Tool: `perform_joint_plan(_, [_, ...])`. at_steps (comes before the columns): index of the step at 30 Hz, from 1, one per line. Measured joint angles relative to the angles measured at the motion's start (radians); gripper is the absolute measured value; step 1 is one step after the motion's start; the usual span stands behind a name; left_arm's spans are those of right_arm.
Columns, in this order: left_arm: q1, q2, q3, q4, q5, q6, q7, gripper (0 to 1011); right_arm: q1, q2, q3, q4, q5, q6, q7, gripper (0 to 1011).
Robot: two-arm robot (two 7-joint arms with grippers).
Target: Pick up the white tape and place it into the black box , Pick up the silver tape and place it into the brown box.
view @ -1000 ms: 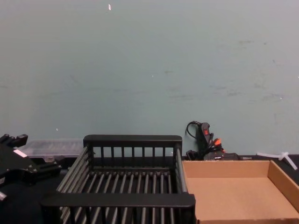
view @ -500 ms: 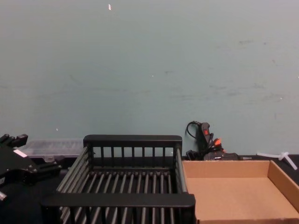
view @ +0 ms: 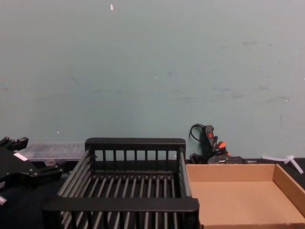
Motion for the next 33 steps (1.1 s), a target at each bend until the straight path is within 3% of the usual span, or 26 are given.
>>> perform_joint_plan(18, [0.0,0.0,0.0,0.0,0.0,0.0,0.0,1001,0.016,0.004,0.035,-0.05,-0.013,-0.059,0.033,157])
perform_joint_plan(33, [0.0,0.0,0.0,0.0,0.0,0.0,0.0,1002,0.132,-0.021,0.029,0.023,-0.065,-0.146,0.035,157])
